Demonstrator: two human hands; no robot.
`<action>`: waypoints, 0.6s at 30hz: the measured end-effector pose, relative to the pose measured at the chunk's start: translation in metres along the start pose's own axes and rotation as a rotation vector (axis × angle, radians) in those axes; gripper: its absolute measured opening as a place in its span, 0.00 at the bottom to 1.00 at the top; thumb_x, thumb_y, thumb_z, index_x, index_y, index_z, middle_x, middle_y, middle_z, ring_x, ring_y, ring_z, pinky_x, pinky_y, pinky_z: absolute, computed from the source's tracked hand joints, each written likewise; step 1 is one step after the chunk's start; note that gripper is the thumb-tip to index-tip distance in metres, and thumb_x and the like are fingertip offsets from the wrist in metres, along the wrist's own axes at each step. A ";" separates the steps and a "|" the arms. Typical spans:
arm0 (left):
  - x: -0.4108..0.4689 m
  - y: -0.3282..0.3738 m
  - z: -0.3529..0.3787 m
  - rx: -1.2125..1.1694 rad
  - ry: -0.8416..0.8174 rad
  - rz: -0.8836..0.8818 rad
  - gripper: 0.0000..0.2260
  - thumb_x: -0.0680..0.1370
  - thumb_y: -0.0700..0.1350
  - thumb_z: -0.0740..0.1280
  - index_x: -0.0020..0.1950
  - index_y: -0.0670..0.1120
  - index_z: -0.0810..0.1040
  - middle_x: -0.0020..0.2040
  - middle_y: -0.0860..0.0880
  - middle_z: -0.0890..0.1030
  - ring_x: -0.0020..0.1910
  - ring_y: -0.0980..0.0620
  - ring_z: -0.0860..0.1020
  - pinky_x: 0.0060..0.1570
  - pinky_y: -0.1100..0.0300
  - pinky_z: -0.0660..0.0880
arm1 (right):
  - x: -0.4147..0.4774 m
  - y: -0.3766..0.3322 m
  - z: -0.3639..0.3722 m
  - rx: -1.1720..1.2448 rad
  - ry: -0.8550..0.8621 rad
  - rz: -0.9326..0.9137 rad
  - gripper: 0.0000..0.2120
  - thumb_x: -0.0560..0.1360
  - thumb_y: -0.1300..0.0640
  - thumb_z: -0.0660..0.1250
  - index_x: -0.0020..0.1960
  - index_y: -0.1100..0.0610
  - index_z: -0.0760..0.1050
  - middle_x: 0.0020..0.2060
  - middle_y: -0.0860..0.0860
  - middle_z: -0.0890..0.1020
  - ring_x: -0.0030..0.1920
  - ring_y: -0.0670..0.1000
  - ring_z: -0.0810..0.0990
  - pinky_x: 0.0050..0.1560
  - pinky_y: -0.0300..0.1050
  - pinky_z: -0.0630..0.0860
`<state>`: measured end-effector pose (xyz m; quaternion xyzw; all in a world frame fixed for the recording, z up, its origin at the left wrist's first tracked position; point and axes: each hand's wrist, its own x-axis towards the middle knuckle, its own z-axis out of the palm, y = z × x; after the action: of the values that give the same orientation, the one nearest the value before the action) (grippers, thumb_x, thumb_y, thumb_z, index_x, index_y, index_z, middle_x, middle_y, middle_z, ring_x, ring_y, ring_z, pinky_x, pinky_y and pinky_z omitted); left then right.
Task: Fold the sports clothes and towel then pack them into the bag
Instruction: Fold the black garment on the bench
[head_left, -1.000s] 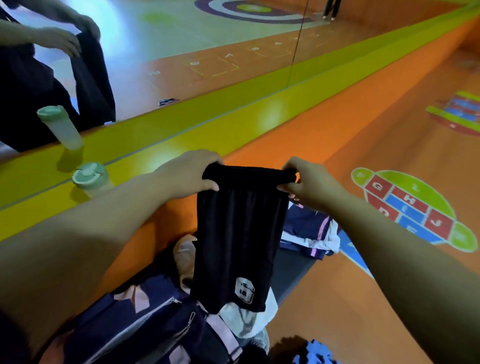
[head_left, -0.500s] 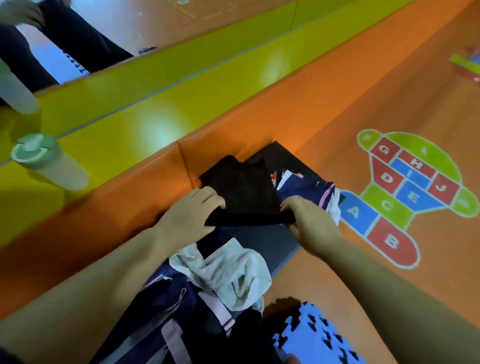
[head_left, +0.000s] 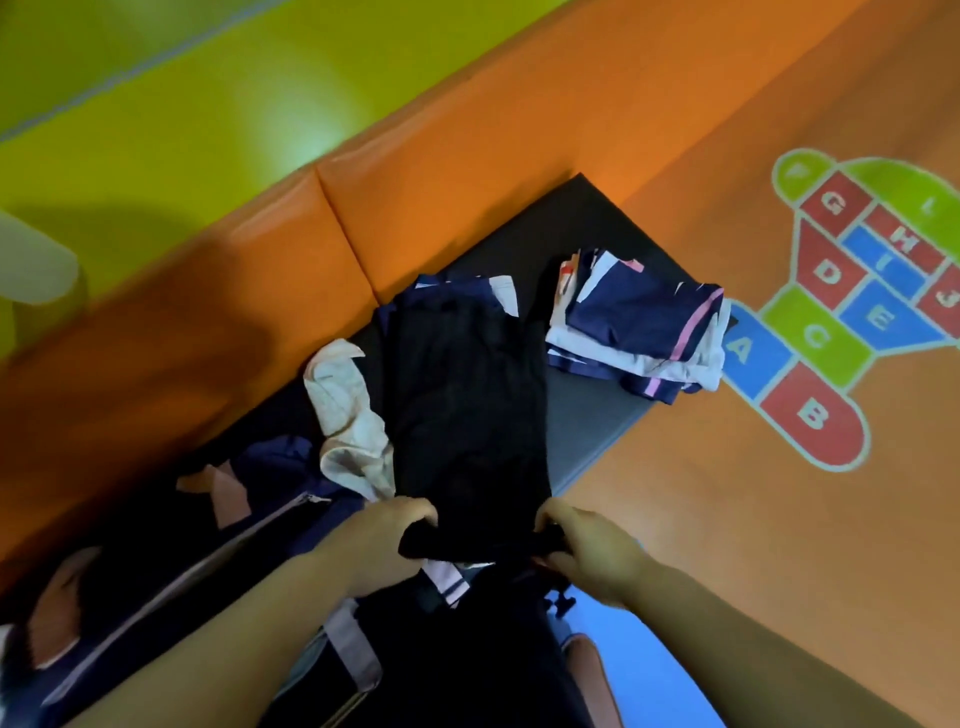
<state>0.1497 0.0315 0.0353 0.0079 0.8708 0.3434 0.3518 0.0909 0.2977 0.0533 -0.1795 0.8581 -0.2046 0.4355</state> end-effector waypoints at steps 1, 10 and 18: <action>0.003 -0.002 -0.002 -0.038 -0.003 -0.036 0.11 0.70 0.48 0.65 0.48 0.62 0.70 0.46 0.61 0.76 0.47 0.60 0.75 0.48 0.60 0.74 | 0.005 0.002 -0.003 0.044 -0.003 0.013 0.10 0.74 0.54 0.67 0.51 0.49 0.66 0.47 0.53 0.79 0.43 0.54 0.75 0.42 0.47 0.70; 0.083 -0.020 -0.059 -0.347 0.254 -0.157 0.29 0.66 0.63 0.69 0.64 0.64 0.64 0.60 0.51 0.75 0.62 0.53 0.72 0.60 0.50 0.73 | 0.102 0.009 -0.070 0.325 0.234 0.011 0.18 0.75 0.54 0.68 0.63 0.51 0.67 0.40 0.43 0.72 0.41 0.47 0.72 0.38 0.34 0.67; 0.181 -0.027 -0.097 -0.259 0.632 -0.154 0.32 0.75 0.46 0.70 0.75 0.51 0.58 0.68 0.47 0.68 0.64 0.48 0.71 0.63 0.49 0.70 | 0.207 0.023 -0.106 0.415 0.619 0.019 0.28 0.76 0.55 0.68 0.72 0.56 0.62 0.65 0.53 0.71 0.60 0.51 0.73 0.62 0.45 0.70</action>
<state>-0.0399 -0.0002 -0.0408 -0.2093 0.8838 0.4091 0.0876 -0.1141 0.2376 -0.0414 -0.0087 0.8910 -0.4148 0.1843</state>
